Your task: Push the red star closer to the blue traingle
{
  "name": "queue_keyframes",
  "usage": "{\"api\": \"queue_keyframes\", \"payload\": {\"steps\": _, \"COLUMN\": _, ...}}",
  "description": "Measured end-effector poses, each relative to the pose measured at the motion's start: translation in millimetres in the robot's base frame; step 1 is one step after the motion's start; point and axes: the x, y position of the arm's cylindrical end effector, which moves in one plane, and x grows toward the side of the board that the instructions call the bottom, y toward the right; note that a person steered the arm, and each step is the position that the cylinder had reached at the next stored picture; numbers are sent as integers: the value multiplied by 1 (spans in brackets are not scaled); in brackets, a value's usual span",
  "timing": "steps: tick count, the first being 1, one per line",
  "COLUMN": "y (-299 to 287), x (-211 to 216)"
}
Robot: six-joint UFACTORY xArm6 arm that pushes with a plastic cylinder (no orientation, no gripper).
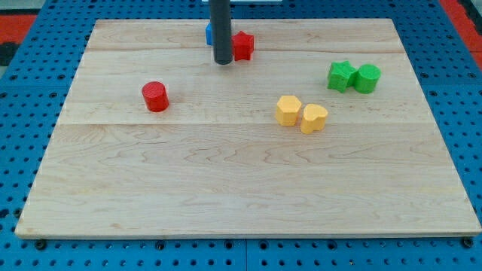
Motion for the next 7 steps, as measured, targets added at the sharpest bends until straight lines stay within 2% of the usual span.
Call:
{"api": "queue_keyframes", "payload": {"steps": 1, "y": 24, "x": -25}}
{"api": "queue_keyframes", "payload": {"steps": 3, "y": 35, "x": -61}}
{"api": "queue_keyframes", "payload": {"steps": 4, "y": 35, "x": -43}}
{"api": "queue_keyframes", "payload": {"steps": 5, "y": 59, "x": -3}}
{"api": "queue_keyframes", "payload": {"steps": 6, "y": 124, "x": -15}}
{"api": "queue_keyframes", "payload": {"steps": 7, "y": 152, "x": -41}}
